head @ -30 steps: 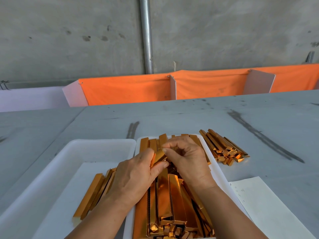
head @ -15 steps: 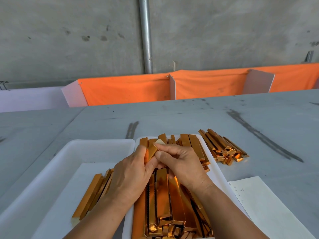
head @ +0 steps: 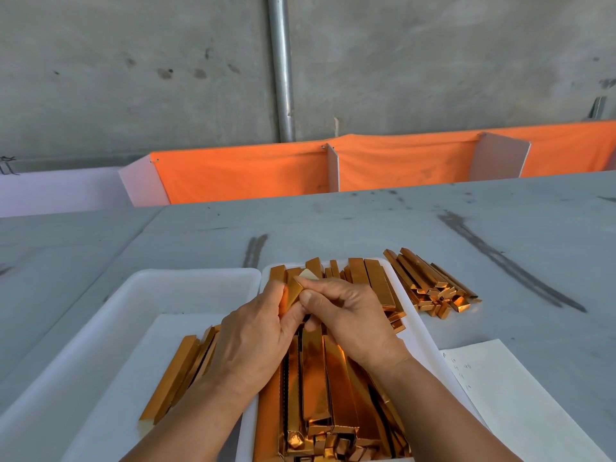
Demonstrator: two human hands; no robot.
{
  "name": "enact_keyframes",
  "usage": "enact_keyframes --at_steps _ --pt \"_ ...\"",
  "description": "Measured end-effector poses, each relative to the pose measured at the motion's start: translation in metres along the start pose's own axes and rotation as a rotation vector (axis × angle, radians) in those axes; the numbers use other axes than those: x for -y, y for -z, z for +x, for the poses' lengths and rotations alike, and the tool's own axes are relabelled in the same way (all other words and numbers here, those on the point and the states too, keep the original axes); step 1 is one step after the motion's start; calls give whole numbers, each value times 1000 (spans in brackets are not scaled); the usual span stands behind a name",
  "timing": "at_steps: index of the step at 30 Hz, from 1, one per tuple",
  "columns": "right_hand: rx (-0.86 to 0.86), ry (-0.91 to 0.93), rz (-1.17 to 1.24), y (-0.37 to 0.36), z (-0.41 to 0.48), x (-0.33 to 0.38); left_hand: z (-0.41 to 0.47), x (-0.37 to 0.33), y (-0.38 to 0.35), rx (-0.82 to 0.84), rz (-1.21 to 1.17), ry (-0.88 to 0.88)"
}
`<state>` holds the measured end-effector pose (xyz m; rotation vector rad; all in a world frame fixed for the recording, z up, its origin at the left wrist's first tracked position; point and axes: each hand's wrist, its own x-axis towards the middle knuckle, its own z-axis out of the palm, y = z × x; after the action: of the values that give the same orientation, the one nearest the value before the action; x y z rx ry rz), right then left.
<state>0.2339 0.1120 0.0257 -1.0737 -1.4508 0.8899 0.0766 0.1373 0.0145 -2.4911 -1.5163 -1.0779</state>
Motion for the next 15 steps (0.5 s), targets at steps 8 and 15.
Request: enact_keyframes --at_steps 8,15 --pt "-73 -15 121 4 0 5 1 -2 1 27 -16 -12" --pt "-166 -216 230 9 7 3 -1 -3 1 66 -33 -53"
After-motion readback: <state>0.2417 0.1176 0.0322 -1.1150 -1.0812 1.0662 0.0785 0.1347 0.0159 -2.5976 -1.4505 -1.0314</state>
